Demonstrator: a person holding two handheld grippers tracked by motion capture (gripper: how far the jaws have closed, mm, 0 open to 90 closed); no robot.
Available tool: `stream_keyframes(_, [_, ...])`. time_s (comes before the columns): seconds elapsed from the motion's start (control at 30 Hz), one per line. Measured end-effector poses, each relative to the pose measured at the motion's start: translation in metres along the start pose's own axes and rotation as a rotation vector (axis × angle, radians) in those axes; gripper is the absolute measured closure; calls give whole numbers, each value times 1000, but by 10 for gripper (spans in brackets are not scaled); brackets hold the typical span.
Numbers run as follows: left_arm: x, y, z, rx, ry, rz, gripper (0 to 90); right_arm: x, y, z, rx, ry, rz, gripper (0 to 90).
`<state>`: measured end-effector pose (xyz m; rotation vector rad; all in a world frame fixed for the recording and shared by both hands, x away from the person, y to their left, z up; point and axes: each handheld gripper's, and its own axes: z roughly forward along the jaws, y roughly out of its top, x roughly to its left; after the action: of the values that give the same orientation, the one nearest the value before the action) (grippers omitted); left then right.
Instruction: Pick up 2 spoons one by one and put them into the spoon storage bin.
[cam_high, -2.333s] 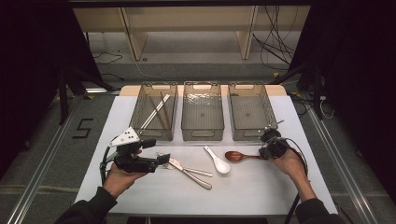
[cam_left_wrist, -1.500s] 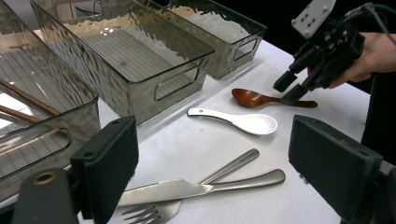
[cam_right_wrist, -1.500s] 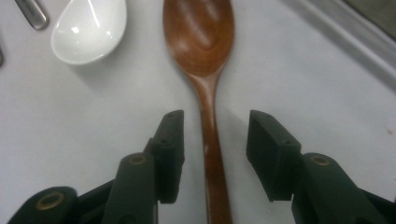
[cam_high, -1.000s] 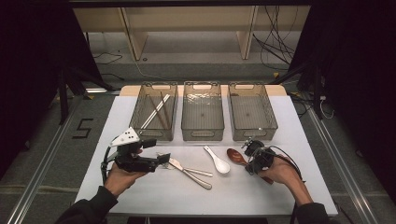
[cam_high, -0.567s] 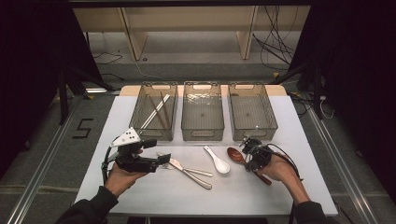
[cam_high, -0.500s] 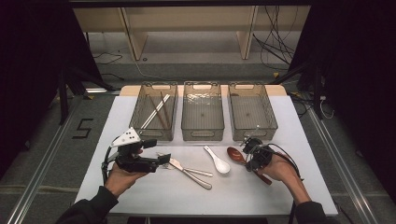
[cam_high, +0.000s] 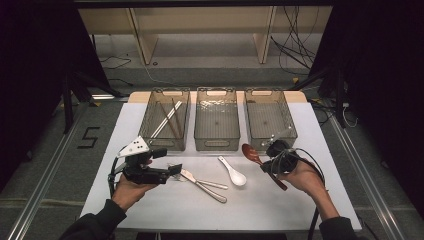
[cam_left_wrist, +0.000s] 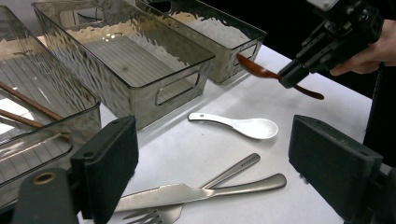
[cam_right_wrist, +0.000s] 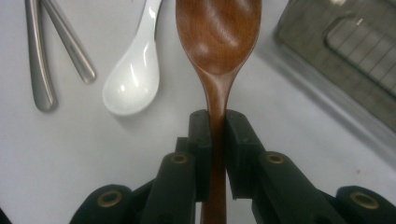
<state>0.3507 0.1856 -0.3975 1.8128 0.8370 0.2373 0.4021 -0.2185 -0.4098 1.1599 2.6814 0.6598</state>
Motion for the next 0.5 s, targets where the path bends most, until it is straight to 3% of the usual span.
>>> stream_keyframes(0.17, [0, 0, -1, -7, 3, 6, 156, -1, 6, -7, -91, -10, 10, 823])
stream_keyframes(0.23, [0, 0, -1, -11, 4, 10, 156, -2, 9, -9, -122, 9, 19, 823])
stream_keyframes(0.5, [0, 0, -1, -30, 15, 10, 156, -1, 22, -11, -167, -3, 22, 822])
